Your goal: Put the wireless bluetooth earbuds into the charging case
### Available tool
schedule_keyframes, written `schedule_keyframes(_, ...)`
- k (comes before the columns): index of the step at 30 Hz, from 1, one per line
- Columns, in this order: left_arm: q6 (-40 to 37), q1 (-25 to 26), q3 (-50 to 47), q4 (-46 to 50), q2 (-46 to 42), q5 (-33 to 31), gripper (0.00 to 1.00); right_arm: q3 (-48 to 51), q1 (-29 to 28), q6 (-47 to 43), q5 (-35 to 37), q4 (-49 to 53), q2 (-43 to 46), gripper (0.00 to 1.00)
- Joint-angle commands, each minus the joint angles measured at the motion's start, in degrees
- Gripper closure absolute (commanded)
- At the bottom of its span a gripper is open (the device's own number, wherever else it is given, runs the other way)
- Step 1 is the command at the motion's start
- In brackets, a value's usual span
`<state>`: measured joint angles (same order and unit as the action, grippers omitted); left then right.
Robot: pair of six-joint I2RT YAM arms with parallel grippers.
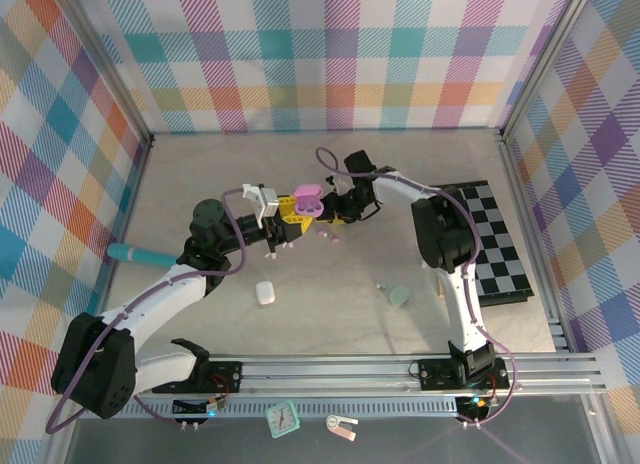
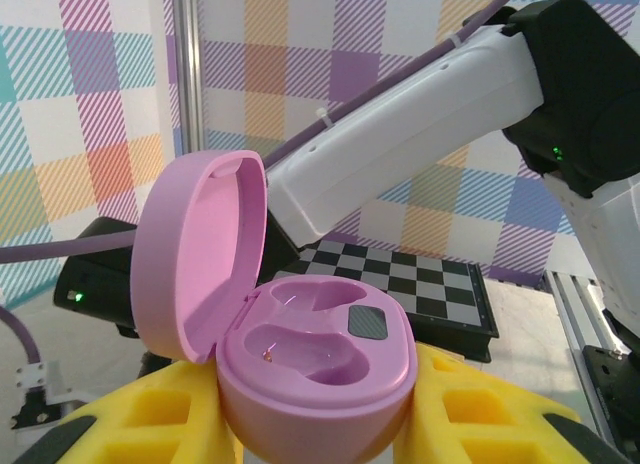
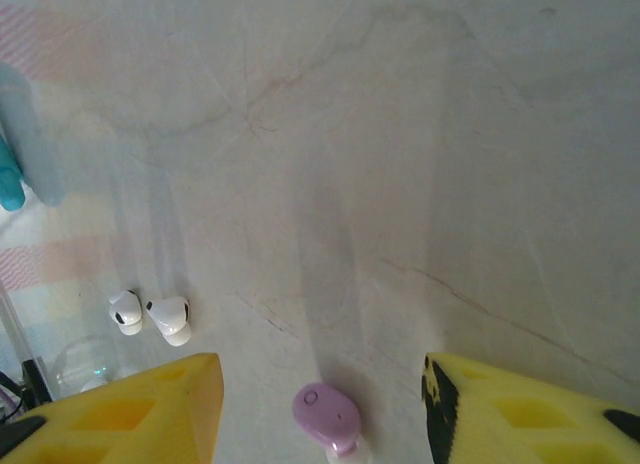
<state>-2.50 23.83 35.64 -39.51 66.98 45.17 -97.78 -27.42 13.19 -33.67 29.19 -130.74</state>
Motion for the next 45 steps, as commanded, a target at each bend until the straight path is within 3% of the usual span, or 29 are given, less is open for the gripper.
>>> schedule_keyframes(1,-1.35,-0.46,-0.20,0.00,-0.77,1.54,0.68,-3.39,-0.62,-3.31,-4.51,4.43,-2.18,0.45)
schedule_keyframes(9,-1.32,-0.46,-0.22,-0.48,-0.56,1.88,0.68,-4.22,-1.49,-6.79,-5.33,8.68,-3.47,0.46)
schedule_keyframes(23,-1.38,-0.45,-0.28,-0.46,-0.67,2.06,0.68,-2.16,-2.65,-8.80,-5.44,10.10,-1.99,0.59)
schedule_keyframes(30,-1.55,-0.46,-0.22,-0.26,-0.59,2.12,0.68,-1.95,-2.55,-11.10,-2.84,10.56,-1.74,0.55)
schedule_keyframes(40,-1.61,-0.43,0.40,-0.16,-0.01,2.24,0.68,-2.85,-2.61,-25.92,-0.32,12.22,-1.63,0.51)
schedule_keyframes(45,-1.59,-0.45,0.64,0.05,0.01,2.26,0.67,-4.81,-2.55,-29.22,3.63,12.47,-2.71,0.49)
